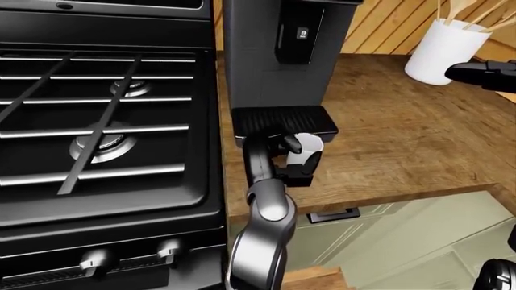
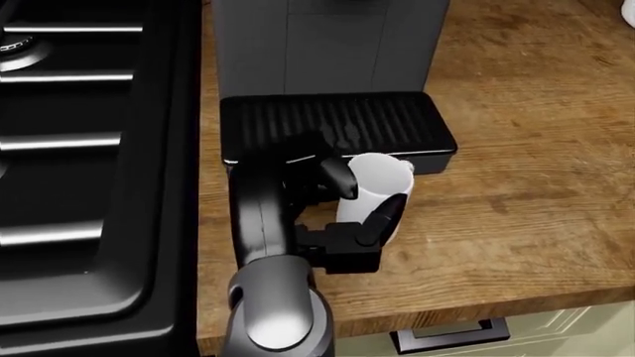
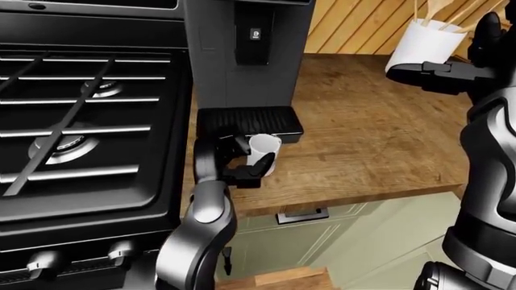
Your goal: Pick the mug from under the coffee machine dispenser and place it on the counter.
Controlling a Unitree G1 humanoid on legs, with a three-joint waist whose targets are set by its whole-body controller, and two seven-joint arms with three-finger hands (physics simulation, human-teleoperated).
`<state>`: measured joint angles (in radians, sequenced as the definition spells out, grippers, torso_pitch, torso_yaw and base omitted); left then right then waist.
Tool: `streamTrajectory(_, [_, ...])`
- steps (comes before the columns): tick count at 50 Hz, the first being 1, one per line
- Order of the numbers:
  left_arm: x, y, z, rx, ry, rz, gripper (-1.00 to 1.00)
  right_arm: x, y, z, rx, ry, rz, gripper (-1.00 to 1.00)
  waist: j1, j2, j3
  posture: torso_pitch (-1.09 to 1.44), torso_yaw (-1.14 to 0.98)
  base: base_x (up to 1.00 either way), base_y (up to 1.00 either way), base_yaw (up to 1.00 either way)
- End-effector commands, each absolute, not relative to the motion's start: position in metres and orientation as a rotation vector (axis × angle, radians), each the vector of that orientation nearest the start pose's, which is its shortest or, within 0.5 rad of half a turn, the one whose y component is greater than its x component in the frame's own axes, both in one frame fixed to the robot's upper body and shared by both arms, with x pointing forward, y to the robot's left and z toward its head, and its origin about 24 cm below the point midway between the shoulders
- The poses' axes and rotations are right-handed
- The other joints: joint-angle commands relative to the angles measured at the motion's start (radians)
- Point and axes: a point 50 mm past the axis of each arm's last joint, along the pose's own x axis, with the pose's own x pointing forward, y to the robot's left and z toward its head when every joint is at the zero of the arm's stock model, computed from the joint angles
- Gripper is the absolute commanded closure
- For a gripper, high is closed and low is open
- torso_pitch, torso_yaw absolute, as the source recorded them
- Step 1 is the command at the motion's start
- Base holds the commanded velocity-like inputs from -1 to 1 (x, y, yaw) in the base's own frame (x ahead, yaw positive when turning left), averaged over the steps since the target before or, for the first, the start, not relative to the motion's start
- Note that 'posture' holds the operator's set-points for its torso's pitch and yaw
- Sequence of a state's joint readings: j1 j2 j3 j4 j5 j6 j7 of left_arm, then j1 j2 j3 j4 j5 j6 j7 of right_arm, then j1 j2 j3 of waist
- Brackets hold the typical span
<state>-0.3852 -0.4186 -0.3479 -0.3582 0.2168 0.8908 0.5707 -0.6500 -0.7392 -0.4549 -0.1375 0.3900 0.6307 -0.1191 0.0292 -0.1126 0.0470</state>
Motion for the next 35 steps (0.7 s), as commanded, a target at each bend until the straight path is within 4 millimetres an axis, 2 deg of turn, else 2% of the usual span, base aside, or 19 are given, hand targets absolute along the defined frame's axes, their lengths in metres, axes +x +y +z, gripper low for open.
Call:
streamTrajectory(1, [0.2549, 0.0064, 0.1871, -0.079, 0.012, 0.092, 1.0, 0.2704, -0.3133, 0.3186, -0.134, -0.473, -0.426, -1.0, 0.001, -0.009, -0.023, 0.0, 0.0, 0.0, 0.0, 0.0])
streamTrajectory(9, [0.2503, 0.0045, 0.1843, -0.076, 0.02, 0.073, 1.0, 0.2706, -0.313, 0.3188, -0.135, -0.474, -0.425, -1.0, 0.001, -0.01, -0.022, 0.0, 0.0, 0.0, 0.0, 0.0])
streamTrajectory(10, [0.2502, 0.0042, 0.184, -0.075, 0.021, 0.071, 0.76, 0.2706, -0.313, 0.3187, -0.136, -0.473, -0.425, -1.0, 0.001, -0.01, -0.022, 0.0, 0.0, 0.0, 0.0, 0.0])
streamTrajectory(11, [0.25, 0.0039, 0.1828, -0.075, 0.025, 0.069, 0.42, 0.2706, -0.3131, 0.3187, -0.135, -0.473, -0.425, -1.0, 0.001, -0.01, -0.021, 0.0, 0.0, 0.0, 0.0, 0.0])
streamTrajectory(12, [0.2502, 0.0037, 0.1814, -0.076, 0.032, 0.068, 0.23, 0.2707, -0.3131, 0.3187, -0.136, -0.473, -0.425, -1.0, 0.001, -0.011, -0.021, 0.0, 0.0, 0.0, 0.0, 0.0])
streamTrajectory(15, [0.2507, 0.0032, 0.1809, -0.075, 0.036, 0.067, -0.08, 0.2703, -0.3132, 0.3194, -0.136, -0.474, -0.426, -1.0, 0.001, -0.011, -0.022, 0.0, 0.0, 0.0, 0.0, 0.0])
streamTrajectory(18, [0.2507, 0.0036, 0.1803, -0.078, 0.043, 0.067, -0.21, 0.2701, -0.3136, 0.3198, -0.136, -0.475, -0.428, -1.0, 0.001, -0.011, -0.022, 0.0, 0.0, 0.0, 0.0, 0.0])
streamTrajectory(28, [0.2519, 0.0027, 0.1839, -0.073, 0.037, 0.058, -0.19, 0.2696, -0.3147, 0.3228, -0.136, -0.481, -0.431, -1.0, 0.0, -0.012, -0.022, 0.0, 0.0, 0.0, 0.0, 0.0])
streamTrajectory(35, [0.2509, 0.0036, 0.1851, -0.067, 0.031, 0.057, -0.25, 0.2696, -0.3151, 0.3225, -0.138, -0.481, -0.432, -1.0, 0.0, -0.012, -0.021, 0.0, 0.0, 0.0, 0.0, 0.0])
